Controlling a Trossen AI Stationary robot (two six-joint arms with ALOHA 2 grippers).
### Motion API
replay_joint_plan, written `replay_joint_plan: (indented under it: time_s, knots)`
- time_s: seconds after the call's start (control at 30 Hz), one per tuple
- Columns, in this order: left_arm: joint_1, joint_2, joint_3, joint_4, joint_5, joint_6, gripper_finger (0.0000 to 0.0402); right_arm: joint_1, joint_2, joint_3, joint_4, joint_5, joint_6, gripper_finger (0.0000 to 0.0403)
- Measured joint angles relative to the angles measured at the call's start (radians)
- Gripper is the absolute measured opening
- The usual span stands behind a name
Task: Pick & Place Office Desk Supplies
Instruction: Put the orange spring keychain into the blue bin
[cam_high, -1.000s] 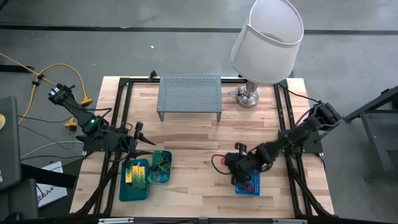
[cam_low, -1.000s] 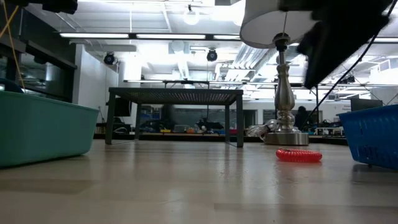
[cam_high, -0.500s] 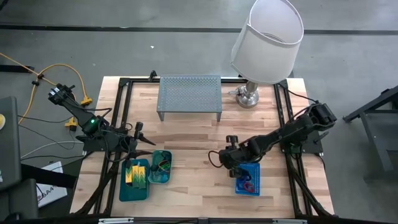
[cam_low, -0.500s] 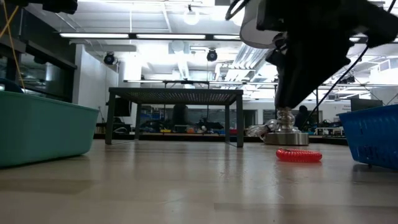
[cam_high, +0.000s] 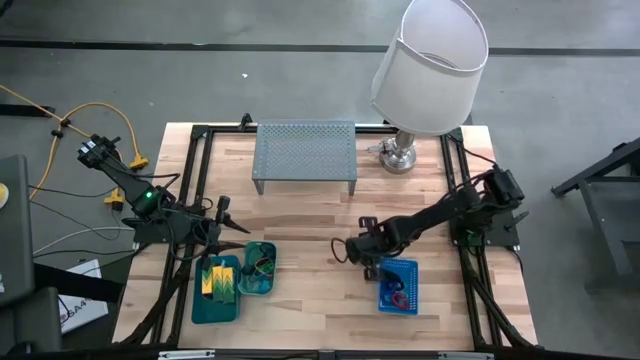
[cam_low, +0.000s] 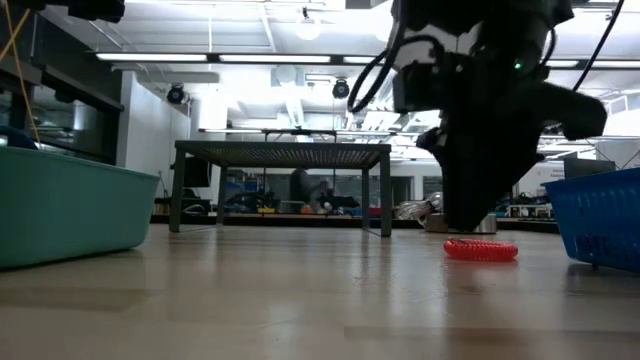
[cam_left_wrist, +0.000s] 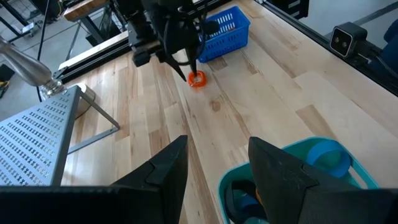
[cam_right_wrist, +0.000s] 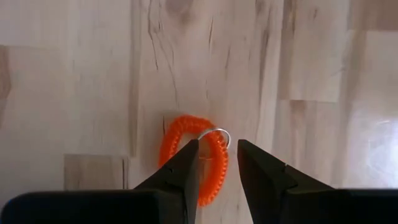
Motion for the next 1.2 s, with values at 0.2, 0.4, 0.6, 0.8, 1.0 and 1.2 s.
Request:
replay_joint_plan:
  time_s: [0.2, 0.4, 0.6, 0.8, 1.0, 1.2]
  knots:
    - [0.0, 0.0, 0.0, 0.0, 0.0, 0.0, 0.0161, -0.026, 0.02, 0.0, -0.002, -0.042, 0.003, 0.0097]
    - [0.0, 0.0, 0.0, 0.0, 0.0, 0.0, 0.0161, -0.026, 0.021, 0.0, -0.01, -0.04, 0.001, 0.0097]
    - [0.0, 0.0, 0.0, 0.0, 0.0, 0.0, 0.0161, -0.025, 0.029, 0.0, -0.006, -0.042, 0.002, 0.0097]
    - [0.0, 0.0, 0.0, 0.0, 0.0, 0.0, 0.0161, -0.025, 0.064, 0.003, -0.004, -0.074, 0.01, 0.0097]
    - [0.0, 0.0, 0.0, 0.001, 0.0, 0.0, 0.0161, -0.025, 0.063, 0.002, 0.004, -0.085, 0.01, 0.0097]
    - [0.0, 0.0, 0.0, 0.001, 0.0, 0.0, 0.0161, -0.025, 0.062, 0.001, 0.001, -0.09, 0.01, 0.0097]
